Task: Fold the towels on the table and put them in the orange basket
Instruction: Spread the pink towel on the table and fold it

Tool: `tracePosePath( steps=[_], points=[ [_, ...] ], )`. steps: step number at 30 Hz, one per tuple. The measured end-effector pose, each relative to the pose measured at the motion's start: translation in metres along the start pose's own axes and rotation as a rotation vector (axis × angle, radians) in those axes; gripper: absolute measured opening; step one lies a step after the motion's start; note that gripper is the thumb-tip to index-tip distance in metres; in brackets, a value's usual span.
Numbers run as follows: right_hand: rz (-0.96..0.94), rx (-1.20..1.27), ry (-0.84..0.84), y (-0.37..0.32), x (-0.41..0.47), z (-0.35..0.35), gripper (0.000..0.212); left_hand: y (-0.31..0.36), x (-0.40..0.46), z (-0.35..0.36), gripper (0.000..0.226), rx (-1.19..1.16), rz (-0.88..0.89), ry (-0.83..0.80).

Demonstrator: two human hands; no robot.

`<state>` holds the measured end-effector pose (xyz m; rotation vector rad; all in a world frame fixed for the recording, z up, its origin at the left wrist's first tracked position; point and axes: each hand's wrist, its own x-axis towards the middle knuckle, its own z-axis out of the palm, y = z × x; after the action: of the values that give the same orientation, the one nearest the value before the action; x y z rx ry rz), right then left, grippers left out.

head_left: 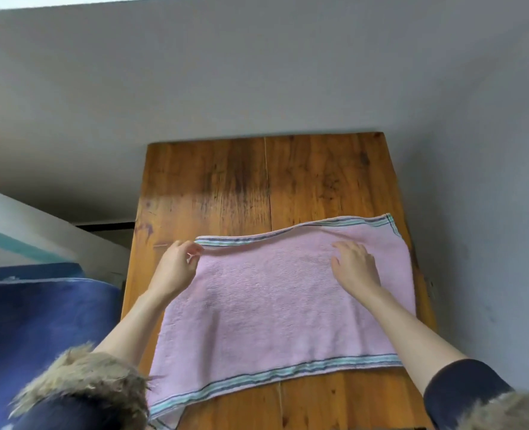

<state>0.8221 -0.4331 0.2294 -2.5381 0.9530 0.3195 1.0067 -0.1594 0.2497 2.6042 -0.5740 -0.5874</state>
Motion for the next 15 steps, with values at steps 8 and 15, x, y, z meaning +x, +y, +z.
tracePosePath(
  steps=[8,15],
  points=[
    [-0.139,-0.006,-0.244,-0.062,-0.021,0.067,0.053,-0.08,-0.015,0.025,0.032,-0.059,-0.34,0.036],
    [-0.137,-0.13,-0.303,-0.121,-0.027,0.109,0.068,-0.119,0.004,0.038,0.016,-0.106,-0.336,-0.049]
  ],
)
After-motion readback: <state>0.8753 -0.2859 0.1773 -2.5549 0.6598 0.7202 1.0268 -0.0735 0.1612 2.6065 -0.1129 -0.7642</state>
